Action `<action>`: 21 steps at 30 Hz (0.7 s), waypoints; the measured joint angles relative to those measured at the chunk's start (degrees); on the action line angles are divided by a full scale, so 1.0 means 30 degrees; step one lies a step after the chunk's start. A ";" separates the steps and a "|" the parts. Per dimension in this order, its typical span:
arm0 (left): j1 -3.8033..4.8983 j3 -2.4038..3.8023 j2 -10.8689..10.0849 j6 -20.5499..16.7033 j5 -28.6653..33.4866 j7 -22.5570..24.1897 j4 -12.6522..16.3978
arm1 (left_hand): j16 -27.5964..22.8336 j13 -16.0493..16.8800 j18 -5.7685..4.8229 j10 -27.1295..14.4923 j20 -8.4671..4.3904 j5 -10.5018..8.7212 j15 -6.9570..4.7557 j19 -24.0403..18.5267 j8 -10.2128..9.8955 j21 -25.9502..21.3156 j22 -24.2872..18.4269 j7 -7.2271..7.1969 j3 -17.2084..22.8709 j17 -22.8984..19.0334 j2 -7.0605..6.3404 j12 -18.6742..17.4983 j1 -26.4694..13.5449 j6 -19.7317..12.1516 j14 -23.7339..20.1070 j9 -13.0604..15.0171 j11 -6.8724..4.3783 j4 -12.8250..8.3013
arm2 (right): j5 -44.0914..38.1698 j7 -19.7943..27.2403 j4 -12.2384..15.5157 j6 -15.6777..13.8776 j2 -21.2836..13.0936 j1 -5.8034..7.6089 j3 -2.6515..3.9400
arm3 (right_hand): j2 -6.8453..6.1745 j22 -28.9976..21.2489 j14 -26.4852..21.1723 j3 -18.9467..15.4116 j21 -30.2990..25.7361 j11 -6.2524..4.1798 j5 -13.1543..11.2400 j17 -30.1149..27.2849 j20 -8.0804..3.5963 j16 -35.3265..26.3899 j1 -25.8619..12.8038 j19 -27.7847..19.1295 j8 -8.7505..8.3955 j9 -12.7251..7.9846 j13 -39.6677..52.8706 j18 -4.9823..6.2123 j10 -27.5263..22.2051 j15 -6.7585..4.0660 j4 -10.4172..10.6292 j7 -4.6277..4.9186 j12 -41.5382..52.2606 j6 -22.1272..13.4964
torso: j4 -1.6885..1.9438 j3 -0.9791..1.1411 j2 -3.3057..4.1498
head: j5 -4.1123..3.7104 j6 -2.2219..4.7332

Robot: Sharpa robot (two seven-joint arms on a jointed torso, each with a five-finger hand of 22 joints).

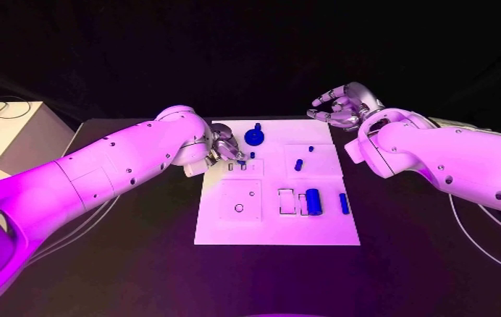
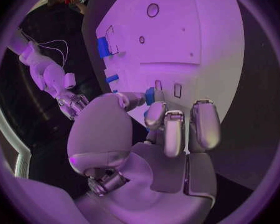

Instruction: Assemble the parts on the task board

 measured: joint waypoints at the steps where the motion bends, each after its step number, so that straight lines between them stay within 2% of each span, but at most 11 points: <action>1: 0.0000 -0.0003 0.0025 -0.0019 -0.0018 0.0000 -0.0014 | 0.0000 -0.0001 -0.0001 0.0030 0.0000 0.0003 0.0000 0.0000 0.0001 0.0000 0.0021 0.0000 -0.0020 0.0000 0.0061 0.0000 -0.0061 0.0000 0.0000 0.0000 -0.0030 -0.0020 | -0.0002 -0.0001 -0.0008 0.0006 0.0001 -0.0001 0.0000 | 0.0000 0.0000 0.0000 0.0000 0.0000 0.0000 0.0034 0.0000 0.0000 0.0000 0.0000 0.0000 0.0000 0.0000 0.0000 0.0001 0.0000 -0.0001 0.0000 0.0000 0.0000 0.0000 | -0.0009 0.0000 0.0000 | 0.0011 0.0000; 7: 0.0000 -0.0071 0.0190 -0.0178 -0.0289 0.0000 -0.0053 | 0.0000 0.0054 0.0000 0.0133 -0.0067 0.0224 0.0000 0.0069 0.0057 0.0000 0.0124 0.0068 -0.0075 0.0000 0.0011 0.0000 -0.0108 0.0070 -0.0001 0.0001 -0.0131 -0.0074 | -0.0011 -0.0009 -0.0052 0.0033 0.0005 -0.0009 0.0000 | 0.0000 -0.0001 0.0000 0.0000 0.0001 0.0000 0.0165 0.0000 0.0000 0.0000 0.0000 0.0000 0.0000 0.0000 0.0000 0.0000 0.0000 0.0000 0.0000 0.0000 0.0000 0.0000 | -0.0026 -0.0009 0.0016 | 0.0064 0.0007; 12: -0.0005 -0.0308 0.0282 -0.0343 -0.0772 0.0001 0.0048 | -0.0001 0.0054 0.0000 0.0134 -0.0067 0.0227 0.0001 0.0069 0.0123 -0.0001 0.0124 0.0067 -0.0074 0.0000 -0.0086 0.0000 -0.0205 0.0071 -0.0001 0.0003 -0.0132 -0.0074 | -0.0017 -0.0018 -0.0061 0.0059 0.0009 -0.0020 0.0000 | 0.0000 -0.0003 0.0000 0.0000 0.0001 0.0000 0.0185 0.0000 0.0000 0.0000 0.0000 0.0000 0.0000 0.0000 0.0000 0.0000 0.0000 0.0000 0.0000 0.0000 0.0000 0.0000 | -0.0027 -0.0022 0.0033 | 0.0093 -0.0027; 14: -0.0008 -0.0394 0.0293 -0.0404 -0.0956 0.0003 0.0118 | -0.0001 0.0054 -0.0300 0.0134 -0.0066 0.0228 0.0001 0.0070 0.0205 -0.0001 0.0158 0.0066 -0.0074 -0.0001 -0.0140 0.0000 -0.0259 0.0072 -0.0001 0.0004 -0.0131 -0.0075 | -0.0019 -0.0023 -0.0063 0.0069 0.0010 -0.0026 0.0000 | 0.0000 -0.0004 0.0000 0.0000 0.0001 0.0000 0.0185 0.0000 0.0000 0.0000 0.0000 0.0000 0.0000 -0.0008 0.0000 0.0000 0.0000 -0.0001 0.0000 0.0000 0.0000 0.0000 | -0.0027 -0.0022 0.0040 | 0.0101 -0.0046; 21: -0.0009 -0.0640 0.0287 -0.0599 -0.1710 0.0008 0.0347 | -0.0001 0.0053 -0.0300 0.0133 -0.0066 0.0309 0.0001 0.0069 0.0205 -0.0001 0.0157 0.0061 -0.0074 0.0000 -0.0168 0.0000 -0.0286 0.0078 -0.0001 0.0034 -0.0131 -0.0075 | -0.0024 -0.0039 -0.0066 0.0109 0.0007 -0.0048 0.0000 | 0.0000 -0.0005 0.0000 0.0000 0.0001 0.0000 0.0185 0.0000 0.0000 0.0000 0.0000 0.0000 0.0000 -0.0017 0.0000 0.0000 0.0000 0.0000 0.0000 0.0000 0.0000 0.0000 | -0.0033 -0.0029 0.0048 | 0.0121 -0.0132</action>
